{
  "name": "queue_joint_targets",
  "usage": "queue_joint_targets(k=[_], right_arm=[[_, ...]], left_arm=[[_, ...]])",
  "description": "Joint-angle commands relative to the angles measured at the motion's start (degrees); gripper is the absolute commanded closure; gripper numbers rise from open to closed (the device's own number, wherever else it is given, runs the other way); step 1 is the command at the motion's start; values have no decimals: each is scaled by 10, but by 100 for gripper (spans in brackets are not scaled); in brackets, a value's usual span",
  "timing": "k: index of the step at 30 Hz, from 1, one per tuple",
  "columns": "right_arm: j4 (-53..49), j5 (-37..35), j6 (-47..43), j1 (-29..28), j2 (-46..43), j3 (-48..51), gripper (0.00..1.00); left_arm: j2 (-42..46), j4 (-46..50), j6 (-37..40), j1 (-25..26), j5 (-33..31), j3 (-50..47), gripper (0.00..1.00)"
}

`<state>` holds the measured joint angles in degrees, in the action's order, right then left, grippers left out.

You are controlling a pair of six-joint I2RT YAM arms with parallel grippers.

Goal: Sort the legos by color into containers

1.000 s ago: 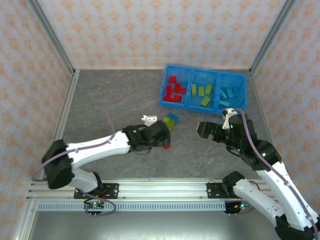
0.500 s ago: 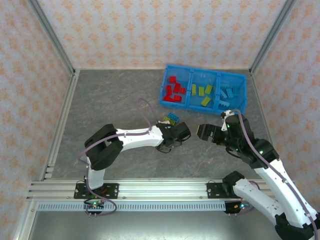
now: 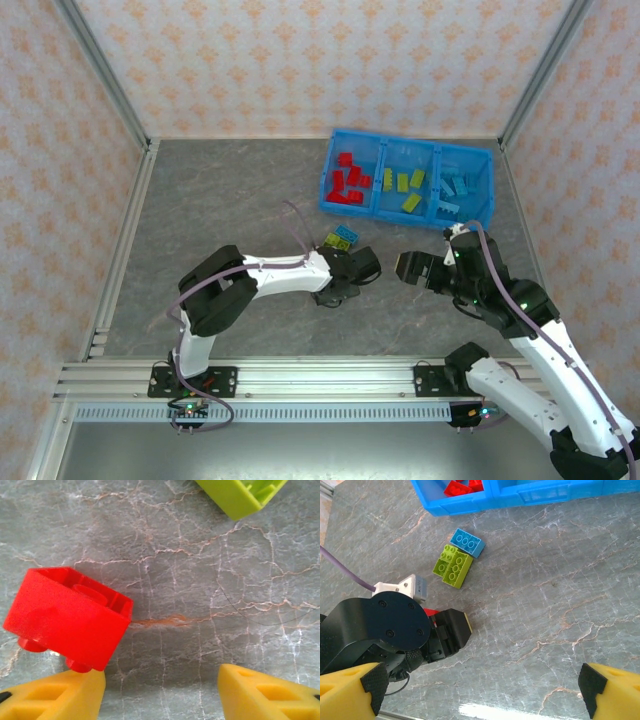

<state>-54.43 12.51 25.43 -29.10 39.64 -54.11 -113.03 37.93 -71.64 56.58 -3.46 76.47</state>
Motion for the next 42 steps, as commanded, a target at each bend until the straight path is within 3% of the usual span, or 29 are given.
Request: queue_joint_targets(k=[1,4,6,12,17,24,31,36,42], right_arm=[[-11,7,11,-2,-3,0,1],[-10,7,13,-2,-4,0,1],[-8,8,14,-2,-3,2,1],[-9,9,19,-2,-2,0,1],[-17,8,22,-2,-4,-5,1],[-16,10,30,-2,-4,-2,1],[0,51,43,-2,-3,18,1],[34,139,51,-11,0,60,0],[59,133,69,-28,-2,61,0]], left_arm=[[32,24,36,-12,-55,4,29],[73,31,48,-25,-74,-11,19],[80,20,68,-40,-64,-18,17],[41,45,138,-63,-31,25,20],[6,50,149,-66,-18,36,24],[-13,97,171,-67,-55,42,40],[-5,89,189,-67,-42,31,59],[21,70,192,-67,-9,25,64],[70,80,206,-69,-49,78,69]])
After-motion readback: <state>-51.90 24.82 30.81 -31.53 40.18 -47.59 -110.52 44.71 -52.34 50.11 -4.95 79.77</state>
